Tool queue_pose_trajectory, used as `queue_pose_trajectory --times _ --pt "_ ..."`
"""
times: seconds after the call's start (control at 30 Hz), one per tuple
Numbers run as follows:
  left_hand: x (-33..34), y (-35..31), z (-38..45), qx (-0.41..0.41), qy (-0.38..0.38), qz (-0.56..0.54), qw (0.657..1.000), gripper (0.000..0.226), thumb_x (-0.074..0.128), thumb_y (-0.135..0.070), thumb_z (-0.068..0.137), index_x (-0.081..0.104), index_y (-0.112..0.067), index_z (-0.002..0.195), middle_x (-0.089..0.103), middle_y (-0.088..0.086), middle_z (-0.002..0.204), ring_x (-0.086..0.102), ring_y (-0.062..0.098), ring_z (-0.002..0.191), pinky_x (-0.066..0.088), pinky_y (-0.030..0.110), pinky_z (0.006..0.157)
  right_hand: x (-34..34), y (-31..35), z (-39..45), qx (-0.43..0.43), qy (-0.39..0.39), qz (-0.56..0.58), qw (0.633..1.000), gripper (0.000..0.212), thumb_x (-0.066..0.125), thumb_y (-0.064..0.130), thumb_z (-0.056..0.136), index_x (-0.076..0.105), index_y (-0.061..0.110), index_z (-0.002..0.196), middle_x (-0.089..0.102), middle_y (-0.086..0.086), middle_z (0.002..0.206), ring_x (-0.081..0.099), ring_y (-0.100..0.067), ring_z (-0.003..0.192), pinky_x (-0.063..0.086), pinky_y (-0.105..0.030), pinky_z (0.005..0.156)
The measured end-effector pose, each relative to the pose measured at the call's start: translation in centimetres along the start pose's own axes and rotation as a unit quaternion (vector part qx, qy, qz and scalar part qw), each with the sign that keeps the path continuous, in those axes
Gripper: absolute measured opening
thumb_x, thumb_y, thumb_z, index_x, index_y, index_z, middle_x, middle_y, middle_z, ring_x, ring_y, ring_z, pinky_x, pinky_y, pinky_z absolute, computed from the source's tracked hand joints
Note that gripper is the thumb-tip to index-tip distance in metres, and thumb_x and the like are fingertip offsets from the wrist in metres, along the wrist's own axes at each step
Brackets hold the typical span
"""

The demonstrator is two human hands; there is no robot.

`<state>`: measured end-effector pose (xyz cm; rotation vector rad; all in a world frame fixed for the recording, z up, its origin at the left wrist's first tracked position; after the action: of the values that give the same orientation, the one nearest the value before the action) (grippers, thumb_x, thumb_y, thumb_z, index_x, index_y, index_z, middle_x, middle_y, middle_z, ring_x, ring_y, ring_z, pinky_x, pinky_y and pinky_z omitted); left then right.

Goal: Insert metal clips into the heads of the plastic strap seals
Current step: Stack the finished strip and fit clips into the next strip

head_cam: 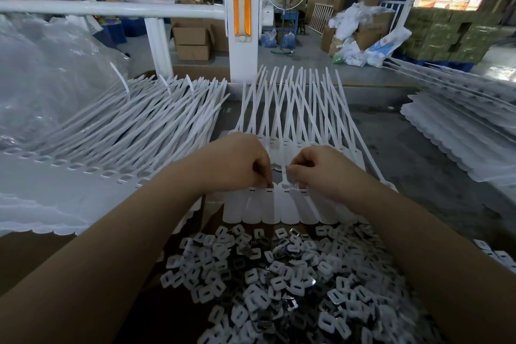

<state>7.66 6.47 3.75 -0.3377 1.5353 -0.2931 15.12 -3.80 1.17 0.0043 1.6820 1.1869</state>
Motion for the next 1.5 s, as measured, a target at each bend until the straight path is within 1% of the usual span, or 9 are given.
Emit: queue_pose_trajectory --times 0.3,0.5,0.67,0.9,1.0,1.13,1.3,1.4,1.5 --pt "-0.1 0.6 -0.5 0.016 0.037 -0.076 0.996 0.02 0.072 -0.015 0.086 0.079 -0.031 0.096 0.072 -0.02 0.087 0.063 -0.009 0.082 0.043 0.001 0.071 0.0 -0.2 0.1 0.004 0.0 0.003 1.0 0.012 0.06 0.03 0.094 0.063 0.023 0.085 0.068 0.002 0.086 0.065 -0.014 0.08 0.055 -0.033 0.076" --pt "0.2 -0.5 -0.3 0.05 0.054 0.045 0.996 0.02 0.069 -0.023 0.089 0.076 -0.036 0.102 0.061 -0.029 0.077 0.058 -0.014 0.08 0.033 -0.004 0.069 -0.1 -0.3 0.0 0.003 0.005 0.003 1.0 0.013 0.06 0.03 0.094 0.065 0.02 0.088 0.068 0.001 0.086 0.066 -0.015 0.08 0.055 -0.033 0.076" --pt "0.4 -0.5 -0.2 0.054 0.054 0.009 0.997 0.021 0.07 -0.017 0.088 0.077 -0.031 0.101 0.058 -0.029 0.074 0.057 -0.017 0.079 0.038 -0.002 0.071 -0.2 -0.6 0.1 0.003 0.004 -0.001 1.0 0.012 0.059 0.03 0.095 0.063 0.024 0.085 0.067 0.003 0.085 0.065 -0.012 0.079 0.052 -0.029 0.072" --pt "-0.1 0.6 0.2 0.009 0.013 -0.038 0.999 0.019 0.068 -0.017 0.089 0.077 -0.032 0.098 0.074 -0.017 0.099 0.068 -0.002 0.087 0.052 0.011 0.08 -0.3 -0.6 0.0 0.009 0.006 0.005 1.0 0.012 0.06 0.031 0.094 0.064 0.023 0.085 0.069 0.002 0.084 0.066 -0.014 0.08 0.055 -0.032 0.074" --pt "-0.9 -0.4 0.0 0.038 -0.008 -0.05 0.998 0.016 0.075 -0.018 0.084 0.079 -0.032 0.09 0.073 -0.021 0.088 0.066 -0.008 0.079 0.05 0.01 0.076 -0.3 -0.7 -0.1 0.011 0.009 0.012 1.0 0.012 0.06 0.03 0.094 0.065 0.022 0.087 0.069 0.001 0.084 0.067 -0.016 0.08 0.056 -0.035 0.077" --pt "1.0 -3.2 -0.7 0.085 0.094 -0.077 0.989 0.011 0.081 -0.022 0.077 0.078 -0.031 0.081 0.071 -0.021 0.076 0.063 -0.007 0.069 0.043 0.004 0.067 -0.3 -0.8 0.1 0.012 0.008 0.014 1.0 0.011 0.061 0.03 0.094 0.065 0.02 0.089 0.07 0.001 0.083 0.067 -0.012 0.075 0.056 -0.033 0.076" --pt "3.7 -4.1 -1.2 0.087 0.196 -0.072 0.974 0.016 0.082 -0.021 0.075 0.078 -0.028 0.089 0.073 -0.012 0.083 0.065 -0.002 0.073 0.051 0.016 0.073 -0.3 -0.6 0.2 0.008 0.007 0.011 1.0 0.012 0.061 0.028 0.094 0.064 0.02 0.086 0.068 0.002 0.076 0.064 -0.002 0.059 0.052 -0.025 0.063" --pt "4.4 -4.5 -1.3 0.087 0.215 -0.066 0.97 0.017 0.083 -0.021 0.075 0.077 -0.024 0.09 0.072 -0.015 0.082 0.064 -0.003 0.072 0.049 0.01 0.067 -0.3 -0.6 0.3 0.011 0.008 0.021 1.0 0.012 0.062 0.029 0.094 0.064 0.019 0.086 0.068 0.002 0.076 0.066 -0.006 0.064 0.057 -0.032 0.071" --pt "4.9 -4.8 -1.2 0.088 0.223 -0.035 0.97 0.014 0.082 -0.024 0.075 0.072 -0.029 0.083 0.065 -0.028 0.07 0.06 -0.01 0.065 0.043 0.004 0.059 -0.1 -0.7 0.2 0.015 0.009 0.027 0.999 0.011 0.063 0.029 0.093 0.065 0.019 0.088 0.068 0.002 0.079 0.067 -0.01 0.071 0.058 -0.037 0.078"
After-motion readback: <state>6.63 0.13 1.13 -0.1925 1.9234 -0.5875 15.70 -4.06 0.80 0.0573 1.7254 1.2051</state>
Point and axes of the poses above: each hand's wrist, its own z-axis towards the middle knuckle, its own x-axis out of the palm, y = z × x, the point moved 9 cm from there along z, towards the middle knuckle
